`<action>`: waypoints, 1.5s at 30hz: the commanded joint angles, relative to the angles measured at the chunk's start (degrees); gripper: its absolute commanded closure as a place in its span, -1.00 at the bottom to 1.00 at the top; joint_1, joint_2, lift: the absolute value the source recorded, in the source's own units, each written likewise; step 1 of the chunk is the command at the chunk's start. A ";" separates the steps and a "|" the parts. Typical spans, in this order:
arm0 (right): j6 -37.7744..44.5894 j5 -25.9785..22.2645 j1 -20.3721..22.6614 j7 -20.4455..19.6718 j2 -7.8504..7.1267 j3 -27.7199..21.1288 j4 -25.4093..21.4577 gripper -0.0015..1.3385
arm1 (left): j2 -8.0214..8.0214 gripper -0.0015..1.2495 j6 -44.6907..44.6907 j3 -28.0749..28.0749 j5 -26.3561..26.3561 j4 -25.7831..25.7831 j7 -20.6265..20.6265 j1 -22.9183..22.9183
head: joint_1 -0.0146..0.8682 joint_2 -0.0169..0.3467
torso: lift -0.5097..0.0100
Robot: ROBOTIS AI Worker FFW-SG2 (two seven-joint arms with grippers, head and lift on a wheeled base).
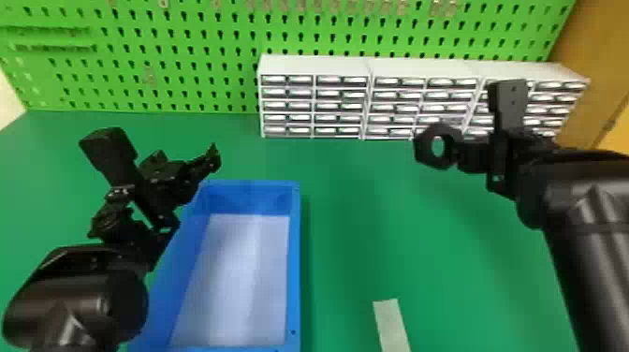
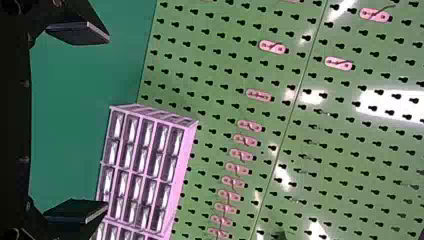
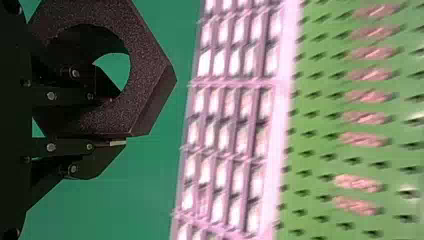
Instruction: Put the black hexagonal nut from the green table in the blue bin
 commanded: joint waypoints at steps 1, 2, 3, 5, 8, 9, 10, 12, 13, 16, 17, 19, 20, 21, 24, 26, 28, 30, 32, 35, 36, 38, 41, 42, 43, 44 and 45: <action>-5.59 -4.31 1.45 0.00 0.42 0.11 -2.59 0.50 | 0.00 -0.81 0.00 0.10 0.00 0.00 0.03 0.00 | 0.60 -0.86 | 0.59; -6.47 -5.19 1.62 0.00 0.51 0.20 -2.86 0.50 | 0.00 -0.81 0.00 0.10 0.00 0.00 0.03 0.00 | 0.60 -0.86 | 0.59; -7.52 -6.07 1.89 0.00 0.59 0.38 -3.21 0.50 | 0.00 -0.81 0.00 0.10 0.00 0.00 -0.06 0.00 | 0.60 -0.86 | 0.59; -9.63 -7.65 2.24 -0.09 0.59 1.08 -3.91 0.50 | 0.00 -0.81 0.00 0.19 0.00 0.00 -0.06 0.00 | 0.60 -0.86 | 0.59; -13.23 -10.29 2.77 0.00 0.59 2.31 -4.35 0.50 | 0.00 -0.81 0.00 0.37 0.00 0.00 0.03 0.00 | 0.60 -0.86 | 0.59; -14.64 -11.60 3.03 0.00 0.59 2.84 -4.35 0.50 | 0.00 -0.81 0.00 0.45 0.00 0.00 -0.06 0.00 | 0.60 -0.86 | 0.59; -15.78 -12.57 3.12 -0.09 0.59 3.28 -4.35 0.50 | 0.00 -0.81 0.00 0.54 0.00 -0.09 0.03 0.00 | 0.60 -0.86 | 0.59; -18.16 -14.33 3.38 -0.09 0.59 4.51 -4.35 0.50 | 0.00 -0.81 0.00 0.72 0.00 -0.09 0.03 0.00 | 0.60 -0.86 | 0.59; -18.77 -14.77 3.47 -0.09 0.59 4.86 -4.35 0.50 | 0.00 -0.81 0.00 0.72 0.00 -0.09 0.03 0.00 | 0.60 -0.86 | 0.59; -20.88 -17.32 3.65 -0.09 0.51 6.79 -4.35 0.50 | 0.00 -0.81 0.00 0.89 -0.09 -0.09 0.03 0.00 | 0.60 -0.86 | 0.59; -21.32 -17.84 3.65 -0.09 0.51 7.32 -4.35 0.50 | 0.00 -0.81 0.00 0.89 -0.09 -0.09 -0.06 0.00 | 0.60 -0.86 | 0.59; -21.85 -19.25 3.65 -0.09 0.51 8.55 -4.26 0.50 | 0.00 -0.81 0.00 0.98 -0.17 -0.09 0.03 0.00 | 0.60 -0.86 | 0.59; -22.20 -19.78 3.65 -0.09 0.59 9.17 -4.26 0.50 | 0.00 -0.81 0.00 0.98 -0.26 -0.09 0.03 0.00 | 0.60 -0.86 | 0.59; -22.64 -20.39 3.65 -0.09 0.59 9.96 -4.09 0.50 | 0.00 -0.81 0.00 0.98 -0.26 -0.09 0.03 0.00 | 0.60 -0.86 | 0.59; -23.08 -22.06 3.65 -0.09 0.68 12.33 -3.91 0.50 | 0.00 -0.81 0.00 0.98 -0.26 -0.09 0.03 -0.09 | 0.60 -0.86 | 0.59; -23.17 -23.47 3.47 -0.09 0.77 13.74 -3.56 0.50 | 0.00 -0.81 0.00 1.07 -0.35 -0.09 0.03 -0.09 | 0.60 -0.86 | 0.59; -23.52 -24.88 3.12 -0.09 0.86 15.50 -2.94 0.50 | 0.00 -0.81 0.00 1.07 -0.35 -0.09 0.03 -0.09 | 0.60 -0.86 | 0.59; -23.60 -25.84 2.59 -0.09 0.95 17.52 -2.24 0.50 | 0.00 -0.81 0.00 1.16 -0.44 -0.09 0.03 -0.17 | 0.60 -0.86 | 0.59; -23.69 -26.37 2.24 -0.09 0.95 19.27 -1.89 0.50 | 0.00 -0.81 0.00 1.16 -0.53 -0.09 0.03 -0.17 | 0.60 -0.86 | 0.59; -23.69 -27.78 1.27 -0.09 0.95 22.61 -0.92 0.50 | 0.00 -0.81 0.00 1.16 -0.70 -0.09 0.03 -0.26 | 0.60 -0.86 | 0.59; -23.69 -28.13 0.92 -0.09 0.86 23.58 -0.75 0.50 | 0.00 -0.81 0.00 1.24 -0.79 -0.09 0.03 -0.26 | 0.60 -0.86 | 0.59; -23.78 -28.92 0.31 -0.09 0.59 25.87 -0.31 0.50 | 0.00 -0.81 0.00 1.33 -0.88 -0.09 0.03 -0.35 | 0.60 -0.86 | 0.59; -23.78 -29.97 -0.31 -0.09 0.15 28.77 0.04 0.50 | 0.00 -0.81 0.00 1.77 -1.05 -0.09 0.03 -0.35 | 0.60 -0.86 | 0.59; -23.78 -30.24 -0.49 -0.09 0.07 29.82 0.13 0.50 | 0.00 -0.81 0.00 1.95 -1.05 -0.09 0.03 -0.35 | 0.60 -0.86 | 0.59; -23.78 -30.59 -0.49 -0.09 -0.02 30.52 0.22 0.50 | 0.00 -0.81 0.00 2.04 -1.05 -0.09 0.03 -0.35 | 0.60 -0.86 | 0.59; -23.78 -30.85 -0.49 -0.09 -0.11 31.14 0.40 0.50 | 0.00 -0.81 0.00 2.21 -1.05 -0.09 0.03 -0.35 | 0.60 -0.86 | 0.59; -23.69 -31.12 -0.57 -0.09 -0.20 31.84 0.48 0.50 | 0.00 -0.81 0.00 2.30 -1.05 -0.09 0.03 -0.35 | 0.60 -0.86 | 0.59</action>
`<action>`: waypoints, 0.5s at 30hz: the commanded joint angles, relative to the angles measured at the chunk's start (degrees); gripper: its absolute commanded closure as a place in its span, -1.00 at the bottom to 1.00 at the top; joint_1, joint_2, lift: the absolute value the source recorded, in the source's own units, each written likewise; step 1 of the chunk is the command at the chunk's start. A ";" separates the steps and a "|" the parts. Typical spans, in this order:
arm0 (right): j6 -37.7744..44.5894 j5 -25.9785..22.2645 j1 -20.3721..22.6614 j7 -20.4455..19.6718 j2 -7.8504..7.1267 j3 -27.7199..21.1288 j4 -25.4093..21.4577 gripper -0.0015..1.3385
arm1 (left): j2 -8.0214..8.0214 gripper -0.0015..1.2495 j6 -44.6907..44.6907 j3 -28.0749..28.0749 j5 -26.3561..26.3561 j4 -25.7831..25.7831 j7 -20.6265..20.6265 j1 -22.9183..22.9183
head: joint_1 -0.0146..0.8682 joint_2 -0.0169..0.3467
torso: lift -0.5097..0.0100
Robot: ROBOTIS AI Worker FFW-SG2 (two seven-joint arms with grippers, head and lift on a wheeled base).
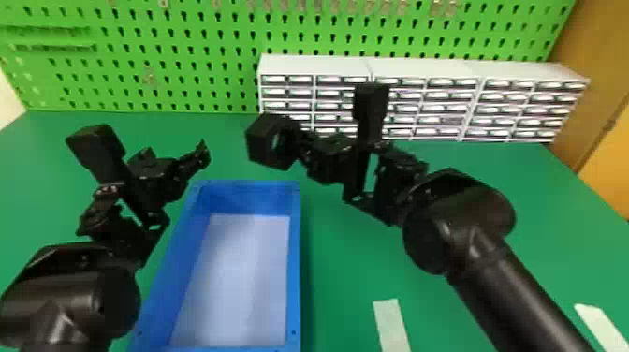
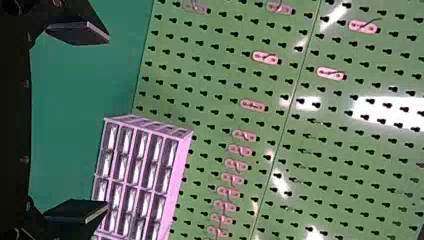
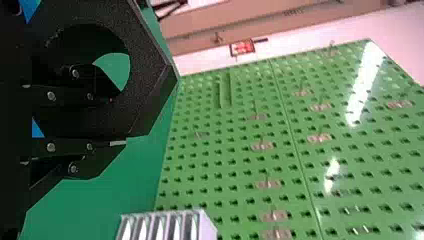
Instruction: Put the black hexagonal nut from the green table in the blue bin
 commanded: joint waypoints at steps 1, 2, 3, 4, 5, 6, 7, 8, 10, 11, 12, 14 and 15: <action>-0.02 -1.45 -0.43 -0.01 -0.54 3.96 0.62 0.50 | 0.00 -0.81 0.00 0.59 -0.03 0.00 0.00 -0.01 | 0.60 -0.86 | 0.59; -0.02 -1.71 -0.52 0.08 -0.63 4.57 0.71 0.50 | 0.00 -0.81 0.00 0.59 -0.03 0.00 0.00 -0.01 | 0.60 -0.86 | 0.59; -0.02 -1.80 -0.60 -0.01 -0.71 5.19 0.80 0.50 | 0.00 -0.81 0.00 0.67 -0.03 0.00 0.00 -0.01 | 0.60 -0.86 | 0.59; -0.02 -1.98 -0.69 -0.01 -0.89 5.98 0.80 0.50 | 0.00 -0.81 0.00 0.76 -0.03 0.00 0.00 -0.01 | 0.60 -0.86 | 0.59; 0.06 -2.06 -0.78 -0.01 -1.07 6.51 0.89 0.50 | 0.00 -0.81 -0.09 0.76 -0.03 0.00 0.00 -0.01 | 0.60 -0.86 | 0.59; 0.06 -2.24 -0.87 0.08 -1.15 6.95 0.98 0.50 | 0.00 -0.81 0.00 0.76 -0.03 0.00 0.00 -0.01 | 0.60 -0.86 | 0.59; 0.06 -2.42 -1.04 0.08 -1.33 7.56 1.06 0.50 | 0.00 -0.81 0.00 0.85 -0.03 0.00 0.00 -0.01 | 0.60 -0.86 | 0.59; 0.06 -2.59 -1.13 0.08 -1.42 8.09 1.15 0.50 | 0.00 -0.81 0.00 0.85 -0.03 0.00 0.00 -0.09 | 0.60 -0.86 | 0.59; 0.06 -2.77 -1.48 0.08 -1.68 9.06 1.41 0.50 | 0.00 -0.81 0.00 0.94 -0.12 0.00 0.00 -0.09 | 0.60 -0.86 | 0.59; 0.06 -2.94 -1.57 0.08 -1.77 9.50 1.41 0.50 | 0.00 -0.81 0.00 0.94 -0.12 0.00 0.00 -0.09 | 0.60 -0.86 | 0.59; 0.06 -3.03 -1.75 0.08 -1.77 9.85 1.50 0.50 | 0.00 -0.81 0.00 1.03 -0.12 0.00 0.00 -0.09 | 0.60 -0.86 | 0.59; 0.06 -3.21 -1.92 0.08 -1.94 10.64 1.77 0.50 | 0.00 -0.81 0.00 0.94 -0.12 0.00 0.00 -0.18 | 0.60 -0.86 | 0.59; 0.06 -3.30 -2.10 0.08 -1.94 10.90 1.85 0.50 | 0.00 -0.81 0.00 0.94 -0.12 0.00 0.00 -0.18 | 0.60 -0.86 | 0.59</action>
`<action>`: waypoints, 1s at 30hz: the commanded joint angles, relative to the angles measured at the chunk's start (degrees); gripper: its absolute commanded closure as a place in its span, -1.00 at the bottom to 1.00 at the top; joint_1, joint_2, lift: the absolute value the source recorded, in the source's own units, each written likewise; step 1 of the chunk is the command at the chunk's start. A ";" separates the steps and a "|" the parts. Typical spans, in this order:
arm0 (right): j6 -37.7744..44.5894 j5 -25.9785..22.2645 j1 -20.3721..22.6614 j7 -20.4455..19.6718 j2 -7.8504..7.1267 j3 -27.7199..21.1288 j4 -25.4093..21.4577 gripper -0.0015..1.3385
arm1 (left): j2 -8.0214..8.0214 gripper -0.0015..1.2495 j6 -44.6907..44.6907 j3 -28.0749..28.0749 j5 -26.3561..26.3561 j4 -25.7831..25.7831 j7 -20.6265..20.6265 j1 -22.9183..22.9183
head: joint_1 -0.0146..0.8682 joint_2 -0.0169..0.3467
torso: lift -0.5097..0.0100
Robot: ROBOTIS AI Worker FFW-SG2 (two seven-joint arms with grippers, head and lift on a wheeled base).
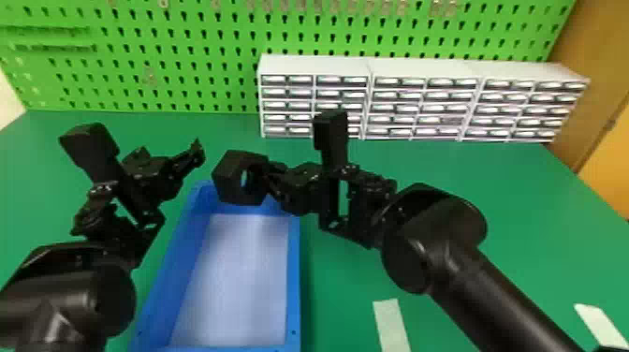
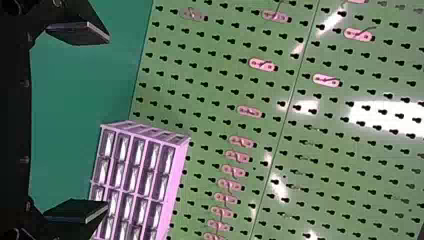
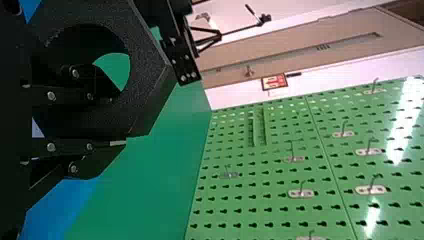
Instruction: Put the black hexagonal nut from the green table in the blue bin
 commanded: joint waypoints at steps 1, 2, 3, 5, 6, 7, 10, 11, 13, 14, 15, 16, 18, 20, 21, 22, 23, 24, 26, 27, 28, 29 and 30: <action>0.01 -0.55 -0.55 0.00 -0.31 1.73 0.54 0.50 | 0.00 -0.81 0.01 -0.01 -0.01 0.00 0.00 -0.06 | 0.60 -0.86 | 0.59; 0.01 -0.64 -0.64 0.00 -0.31 2.08 0.54 0.50 | 0.00 -0.81 0.01 -0.01 -0.01 0.00 0.00 -0.06 | 0.60 -0.86 | 0.59; 0.01 -0.81 -0.72 0.00 -0.39 2.43 0.63 0.50 | 0.00 -0.81 0.01 -0.01 -0.01 0.00 0.00 -0.06 | 0.60 -0.86 | 0.59; 0.01 -0.99 -1.08 0.00 -0.57 3.40 0.80 0.50 | 0.00 -0.81 0.01 -0.01 -0.01 0.00 0.00 -0.06 | 0.60 -0.86 | 0.59; 0.10 -1.08 -1.16 0.00 -0.66 3.84 0.98 0.48 | 0.00 -0.81 0.01 -0.01 -0.01 0.00 0.00 -0.06 | 0.60 -0.86 | 0.59; 0.10 -1.25 -1.34 0.00 -0.66 4.28 1.07 0.47 | 0.00 -0.81 0.01 -0.01 -0.01 0.00 0.00 -0.15 | 0.60 -0.86 | 0.59; 0.10 -1.60 -1.87 0.00 -0.83 5.42 1.24 0.44 | 0.00 -0.81 -0.08 -0.10 -0.01 0.00 0.00 -0.24 | 0.60 -0.86 | 0.59; 0.10 -1.69 -1.95 0.00 -0.83 5.77 1.33 0.44 | 0.00 -0.81 0.01 -0.10 -0.01 0.00 0.00 -0.24 | 0.60 -0.86 | 0.59; 0.10 -1.69 -2.22 0.00 -0.83 6.30 1.51 0.44 | 0.00 -0.81 0.01 -0.10 -0.01 0.00 0.00 -0.24 | 0.60 -0.86 | 0.59; 0.10 -1.78 -2.31 0.00 -0.83 6.39 1.59 0.44 | 0.00 -0.81 -0.08 -0.10 -0.09 0.00 0.00 -0.24 | 0.60 -0.86 | 0.59; 0.10 -1.87 -2.31 0.00 -0.83 6.56 1.68 0.44 | 0.00 -0.81 0.01 -0.10 -0.01 0.00 0.00 -0.33 | 0.60 -0.86 | 0.59; 0.10 -1.87 -2.39 0.00 -0.83 6.74 1.77 0.44 | 0.00 -0.81 0.01 -0.10 -0.01 0.00 0.00 -0.33 | 0.60 -0.86 | 0.59; 0.10 -1.96 -2.48 0.00 -0.92 6.92 1.77 0.42 | 0.00 -0.81 0.01 -0.10 -0.09 0.00 0.00 -0.33 | 0.60 -0.86 | 0.59; 0.10 -2.13 -2.48 0.00 -0.92 6.92 1.77 0.28 | 0.00 -0.81 -0.08 -0.10 -0.09 0.00 0.00 -0.33 | 0.60 -0.86 | 0.59; 0.10 -2.31 -2.48 0.00 -1.01 6.92 1.86 0.16 | 0.00 -0.81 0.01 -0.10 -0.01 0.00 0.00 -0.33 | 0.60 -0.86 | 0.59; 0.10 -2.48 -2.48 0.00 -1.01 7.00 2.03 -0.02 | 0.00 -0.81 0.01 -0.10 -0.01 0.00 0.00 -0.33 | 0.60 -0.86 | 0.59; 0.10 -2.57 -2.48 0.00 -1.01 7.00 2.12 -0.12 | 0.00 -0.81 -0.08 -0.10 -0.01 0.00 0.00 -0.33 | 0.60 -0.86 | 0.59; 0.10 -2.57 -2.48 0.00 -1.10 7.00 2.12 -0.20 | 0.00 -0.81 -0.08 -0.10 -0.01 0.00 0.00 -0.33 | 0.60 -0.86 | 0.59; 0.10 -2.57 -2.48 0.00 -1.10 7.00 2.12 -0.25 | 0.00 -0.81 0.01 -0.10 -0.01 0.00 0.00 -0.33 | 0.60 -0.86 | 0.59; 0.10 -2.57 -2.48 0.00 -1.10 7.00 2.12 -0.26 | 0.00 -0.81 0.01 -0.10 -0.01 0.00 0.00 -0.33 | 0.60 -0.86 | 0.59; 0.10 -2.75 -2.48 0.00 -1.10 7.00 2.12 -0.26 | 0.00 -0.81 0.01 -0.10 -0.01 0.00 0.00 -0.33 | 0.60 -0.86 | 0.59; 0.18 -2.57 -2.48 0.00 -1.10 7.00 2.12 -0.26 | 0.00 -0.81 -0.08 -0.10 -0.01 0.00 0.00 -0.33 | 0.60 -0.86 | 0.59; 0.27 -2.57 -2.57 0.00 -1.10 7.00 2.12 -0.26 | 0.00 -0.81 -0.08 -0.19 -0.01 0.00 0.00 -0.33 | 0.60 -0.86 | 0.59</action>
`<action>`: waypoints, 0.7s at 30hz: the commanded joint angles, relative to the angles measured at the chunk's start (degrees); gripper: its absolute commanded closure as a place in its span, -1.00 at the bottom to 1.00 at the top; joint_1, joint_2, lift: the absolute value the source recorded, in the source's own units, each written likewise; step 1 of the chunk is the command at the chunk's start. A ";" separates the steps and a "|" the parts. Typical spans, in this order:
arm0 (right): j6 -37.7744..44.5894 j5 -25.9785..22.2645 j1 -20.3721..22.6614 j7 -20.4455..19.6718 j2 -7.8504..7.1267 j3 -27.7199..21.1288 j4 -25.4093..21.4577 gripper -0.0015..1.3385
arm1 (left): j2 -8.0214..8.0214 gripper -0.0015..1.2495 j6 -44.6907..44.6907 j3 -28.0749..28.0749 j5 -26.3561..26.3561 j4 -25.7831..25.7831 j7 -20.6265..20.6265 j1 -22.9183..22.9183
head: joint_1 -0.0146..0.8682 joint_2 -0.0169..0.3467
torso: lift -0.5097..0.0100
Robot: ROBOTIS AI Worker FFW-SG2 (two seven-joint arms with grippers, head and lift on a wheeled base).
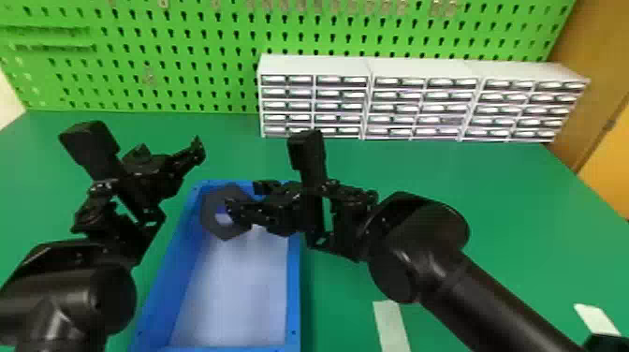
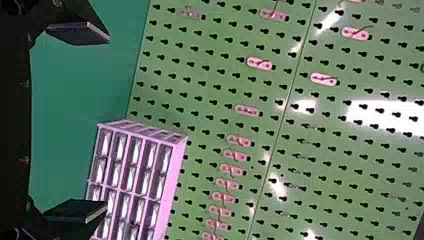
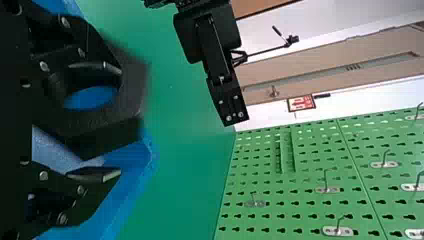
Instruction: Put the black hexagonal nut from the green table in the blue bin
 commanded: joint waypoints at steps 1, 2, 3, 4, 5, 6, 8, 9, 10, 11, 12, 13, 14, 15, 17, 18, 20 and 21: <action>0.26 0.00 -0.09 0.00 -0.02 0.01 0.10 -0.26 | 0.00 -0.81 -0.06 -0.09 0.01 0.00 0.00 -0.08 | 0.60 -0.86 | 0.59; 0.34 0.00 -0.09 0.00 -0.02 0.10 0.10 -0.26 | 0.00 -0.81 -0.06 -0.09 0.01 0.00 0.00 -0.08 | 0.60 -0.86 | 0.59; 0.43 0.00 -0.18 0.00 -0.02 0.10 0.10 -0.26 | 0.00 -0.81 0.03 -0.09 -0.08 0.00 0.00 -0.08 | 0.60 -0.86 | 0.59; 0.61 0.00 -0.27 0.00 -0.02 0.18 0.10 -0.26 | 0.00 -0.81 -0.06 -0.09 -0.08 0.00 0.00 -0.08 | 0.60 -0.86 | 0.59; 0.61 0.00 -0.27 0.00 -0.02 0.27 0.10 -0.26 | 0.00 -0.81 0.03 -0.09 -0.08 0.00 0.00 -0.08 | 0.60 -0.86 | 0.59; 0.61 0.00 -0.35 0.00 -0.02 0.36 0.10 -0.26 | 0.00 -0.81 0.03 -0.09 0.01 0.00 0.00 -0.08 | 0.60 -0.86 | 0.59; 0.61 -0.17 -0.35 0.00 -0.10 0.36 0.10 -0.26 | 0.00 -0.81 0.03 -0.09 0.01 0.00 0.00 -0.08 | 0.60 -0.86 | 0.59; 0.61 0.00 -0.35 0.00 -0.10 0.36 0.10 -0.26 | 0.00 -0.81 -0.06 -0.09 0.01 0.00 0.00 -0.08 | 0.60 -0.86 | 0.59; 0.61 0.00 -0.35 0.00 -0.10 0.36 0.10 -0.26 | 0.00 -0.81 -0.06 -0.09 0.01 0.00 0.00 -0.08 | 0.60 -0.86 | 0.59; 0.61 0.00 -0.35 0.00 -0.10 0.36 0.10 -0.26 | 0.00 -0.81 -0.06 -0.09 0.01 0.00 0.00 -0.08 | 0.60 -0.86 | 0.59; 0.61 0.00 -0.35 0.00 -0.10 0.36 0.10 -0.26 | 0.00 -0.81 -0.06 -0.09 0.01 0.00 0.00 -0.08 | 0.60 -0.86 | 0.59; 0.61 0.00 -0.44 0.00 -0.10 0.36 0.10 -0.26 | 0.00 -0.81 -0.06 -0.09 0.01 0.00 0.00 -0.08 | 0.60 -0.86 | 0.59; 0.61 0.00 -0.44 0.00 -0.19 0.36 0.10 -0.26 | 0.00 -0.81 0.03 -0.17 0.01 0.00 0.00 -0.08 | 0.60 -0.86 | 0.59; 0.61 0.00 -0.44 0.00 -0.10 0.36 0.10 -0.26 | 0.00 -0.81 -0.06 -0.17 0.01 0.00 0.00 -0.08 | 0.60 -0.86 | 0.59; 0.61 0.00 -0.35 0.00 -0.19 0.27 0.19 -0.26 | 0.00 -0.81 0.03 -0.17 0.01 0.00 0.00 -0.08 | 0.60 -0.86 | 0.59; 0.61 0.00 -0.35 0.00 -0.10 0.27 0.28 -0.26 | 0.00 -0.81 -0.06 -0.17 0.01 0.00 0.00 -0.08 | 0.60 -0.86 | 0.59; 0.61 0.62 -0.18 0.00 -0.10 -0.08 0.28 -0.26 | 0.00 -0.81 -0.06 -0.17 0.01 -0.09 0.00 -0.08 | 0.60 -0.86 | 0.59; 0.61 0.97 0.00 0.00 -0.02 -0.43 0.28 -0.26 | 0.00 -0.81 -0.06 -0.17 0.01 -0.09 0.00 -0.08 | 0.60 -0.86 | 0.59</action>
